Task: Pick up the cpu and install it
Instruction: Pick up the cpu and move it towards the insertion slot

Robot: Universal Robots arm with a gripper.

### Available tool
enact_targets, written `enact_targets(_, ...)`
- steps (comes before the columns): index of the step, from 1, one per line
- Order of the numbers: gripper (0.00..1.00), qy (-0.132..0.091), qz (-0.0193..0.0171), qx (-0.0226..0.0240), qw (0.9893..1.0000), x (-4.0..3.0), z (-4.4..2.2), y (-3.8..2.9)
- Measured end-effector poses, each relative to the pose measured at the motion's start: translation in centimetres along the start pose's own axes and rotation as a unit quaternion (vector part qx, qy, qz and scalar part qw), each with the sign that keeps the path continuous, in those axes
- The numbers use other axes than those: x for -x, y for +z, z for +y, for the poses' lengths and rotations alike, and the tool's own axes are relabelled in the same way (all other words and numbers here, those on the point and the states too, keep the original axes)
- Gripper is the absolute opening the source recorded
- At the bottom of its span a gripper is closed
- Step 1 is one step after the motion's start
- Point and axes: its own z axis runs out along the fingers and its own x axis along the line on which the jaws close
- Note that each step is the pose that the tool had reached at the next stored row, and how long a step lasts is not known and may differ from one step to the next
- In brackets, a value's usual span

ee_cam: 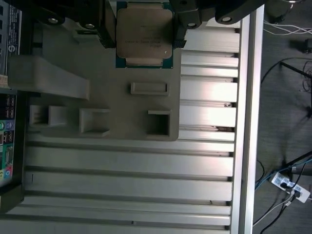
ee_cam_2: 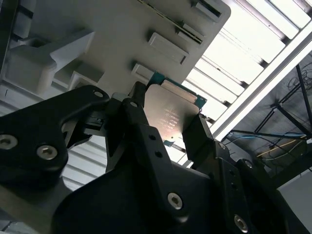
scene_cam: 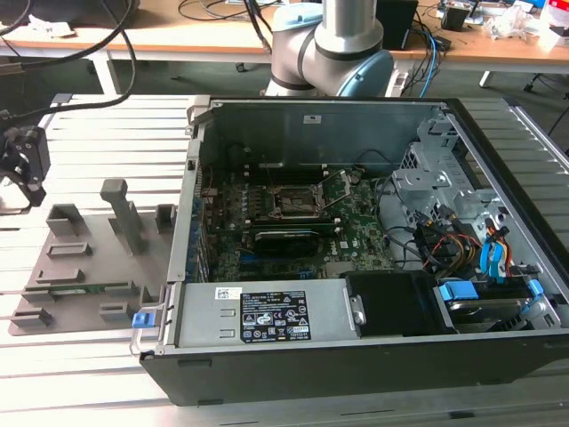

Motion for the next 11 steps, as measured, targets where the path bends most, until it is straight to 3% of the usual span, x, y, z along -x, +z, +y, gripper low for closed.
enact_targets(3, 0.55, 0.0, 0.0, 0.0, 1.0, -0.01, 0.01, -1.07)
enact_targets(11, 0.55, 0.0, 0.0, 0.0, 1.0, -0.02, 0.02, -2.84)
